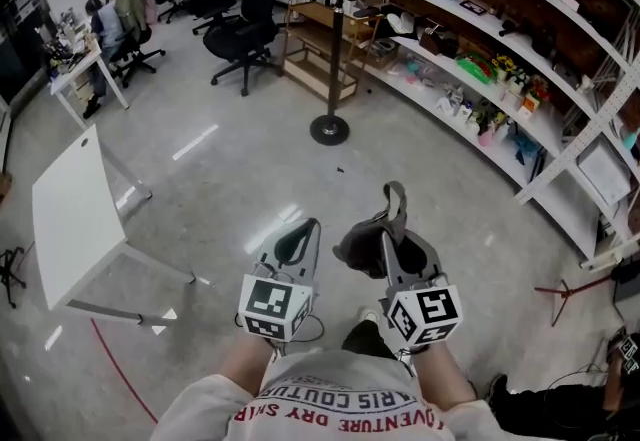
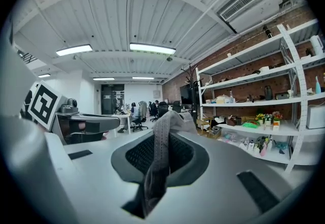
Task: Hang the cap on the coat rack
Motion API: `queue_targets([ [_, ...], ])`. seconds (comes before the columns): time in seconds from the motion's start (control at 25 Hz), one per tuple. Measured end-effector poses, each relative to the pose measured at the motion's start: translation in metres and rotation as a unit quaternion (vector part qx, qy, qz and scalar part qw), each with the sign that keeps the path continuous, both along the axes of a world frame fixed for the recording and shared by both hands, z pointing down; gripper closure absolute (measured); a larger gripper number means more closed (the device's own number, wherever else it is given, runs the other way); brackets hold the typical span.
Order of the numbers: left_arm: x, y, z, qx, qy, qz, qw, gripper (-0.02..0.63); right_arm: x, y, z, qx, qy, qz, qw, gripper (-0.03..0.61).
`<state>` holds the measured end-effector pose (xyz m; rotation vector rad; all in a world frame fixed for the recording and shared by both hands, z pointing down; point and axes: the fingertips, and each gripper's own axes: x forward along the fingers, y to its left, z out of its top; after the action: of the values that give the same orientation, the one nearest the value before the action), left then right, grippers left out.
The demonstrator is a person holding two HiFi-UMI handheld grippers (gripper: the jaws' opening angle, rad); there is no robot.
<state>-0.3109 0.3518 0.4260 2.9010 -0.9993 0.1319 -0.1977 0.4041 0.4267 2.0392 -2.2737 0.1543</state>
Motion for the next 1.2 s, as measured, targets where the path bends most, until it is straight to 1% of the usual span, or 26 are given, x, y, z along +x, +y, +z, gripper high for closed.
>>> queue_targets([
  [0.12, 0.019, -0.012, 0.002, -0.006, -0.002, -0.01, 0.9999, 0.609, 0.017, -0.018, 0.006, -0.003, -0.011, -0.017, 1.0, 0.541],
  [0.24, 0.046, -0.027, -0.001, -0.01, -0.005, -0.019, 0.9998, 0.609, 0.045, -0.036, 0.005, -0.009, -0.014, -0.035, 0.999, 0.541],
  [0.32, 0.069, -0.04, -0.005, -0.011, -0.001, -0.027, 0.9996, 0.609, 0.068, -0.05, 0.001, -0.009, -0.012, -0.051, 0.999, 0.541],
  [0.6, 0.162, -0.078, -0.015, -0.023, 0.03, -0.057, 0.9977, 0.609, 0.158, -0.093, -0.01, -0.007, 0.01, -0.097, 0.995, 0.541],
  [0.8, 0.209, -0.103, -0.006, -0.03, 0.023, -0.071, 0.9968, 0.609, 0.218, -0.124, -0.012, -0.001, 0.012, -0.1, 0.995, 0.541],
  [0.92, 0.228, -0.121, -0.001, -0.043, 0.028, -0.067, 0.9964, 0.609, 0.245, -0.146, -0.011, 0.002, 0.009, -0.095, 0.995, 0.541],
  [1.04, 0.237, -0.15, 0.004, -0.057, 0.04, -0.073, 0.9949, 0.609, 0.261, -0.172, -0.01, 0.004, 0.007, -0.093, 0.996, 0.541],
  [1.2, 0.246, -0.194, 0.017, -0.064, 0.036, -0.074, 0.9945, 0.609, 0.278, -0.213, 0.002, -0.009, 0.0, -0.08, 0.997, 0.541],
])
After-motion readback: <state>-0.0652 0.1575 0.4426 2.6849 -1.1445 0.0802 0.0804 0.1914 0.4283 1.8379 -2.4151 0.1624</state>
